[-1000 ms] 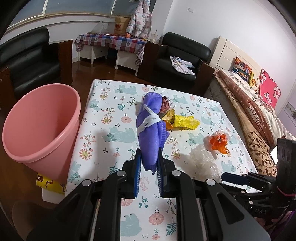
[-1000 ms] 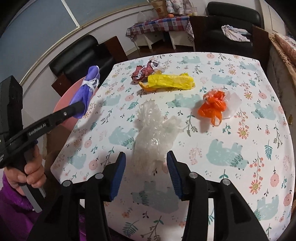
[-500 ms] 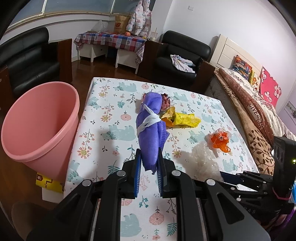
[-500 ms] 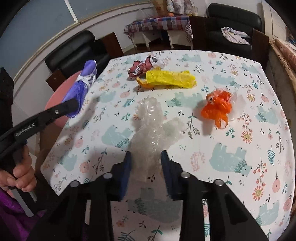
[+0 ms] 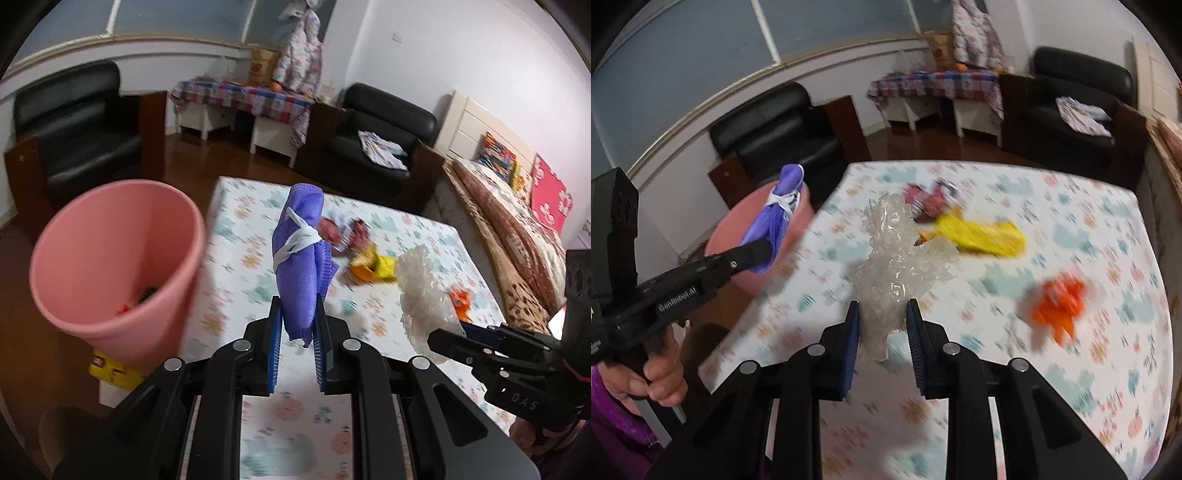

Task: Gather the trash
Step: 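Carry both items over the pink bucket and open both grippers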

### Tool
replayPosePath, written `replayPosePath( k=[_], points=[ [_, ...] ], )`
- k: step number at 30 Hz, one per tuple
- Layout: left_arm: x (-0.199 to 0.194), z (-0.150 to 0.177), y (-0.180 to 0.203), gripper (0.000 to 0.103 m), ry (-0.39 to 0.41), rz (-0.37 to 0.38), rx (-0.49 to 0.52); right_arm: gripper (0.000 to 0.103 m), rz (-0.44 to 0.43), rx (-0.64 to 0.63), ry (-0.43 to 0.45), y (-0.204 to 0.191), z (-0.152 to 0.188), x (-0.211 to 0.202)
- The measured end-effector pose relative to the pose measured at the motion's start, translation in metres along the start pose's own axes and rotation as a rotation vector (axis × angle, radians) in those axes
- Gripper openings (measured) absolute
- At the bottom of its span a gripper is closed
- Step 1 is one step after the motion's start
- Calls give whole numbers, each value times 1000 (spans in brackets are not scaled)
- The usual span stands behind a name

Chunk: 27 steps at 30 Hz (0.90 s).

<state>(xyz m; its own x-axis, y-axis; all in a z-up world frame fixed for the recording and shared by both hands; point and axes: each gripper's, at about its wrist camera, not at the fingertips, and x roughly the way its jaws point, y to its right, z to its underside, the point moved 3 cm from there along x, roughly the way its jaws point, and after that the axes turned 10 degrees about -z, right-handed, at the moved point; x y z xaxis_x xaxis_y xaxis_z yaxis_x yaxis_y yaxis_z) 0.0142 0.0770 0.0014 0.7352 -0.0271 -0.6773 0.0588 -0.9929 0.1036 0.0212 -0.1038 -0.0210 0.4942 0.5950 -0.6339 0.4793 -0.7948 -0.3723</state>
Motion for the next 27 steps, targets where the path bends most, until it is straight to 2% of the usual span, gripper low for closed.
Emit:
replayPosePath(
  k=[11, 19, 27],
  points=[
    [-14, -23, -68, 15, 74, -167, -104, 25, -119, -97, -8, -65, -54, 48],
    [-11, -32, -108, 15, 90, -275, -149, 25, -180, -152, -28, -108, -84, 86],
    [2, -33, -137, 15, 72, -300, -198, 25, -212, -130, -69, -129, -97, 129]
  ],
)
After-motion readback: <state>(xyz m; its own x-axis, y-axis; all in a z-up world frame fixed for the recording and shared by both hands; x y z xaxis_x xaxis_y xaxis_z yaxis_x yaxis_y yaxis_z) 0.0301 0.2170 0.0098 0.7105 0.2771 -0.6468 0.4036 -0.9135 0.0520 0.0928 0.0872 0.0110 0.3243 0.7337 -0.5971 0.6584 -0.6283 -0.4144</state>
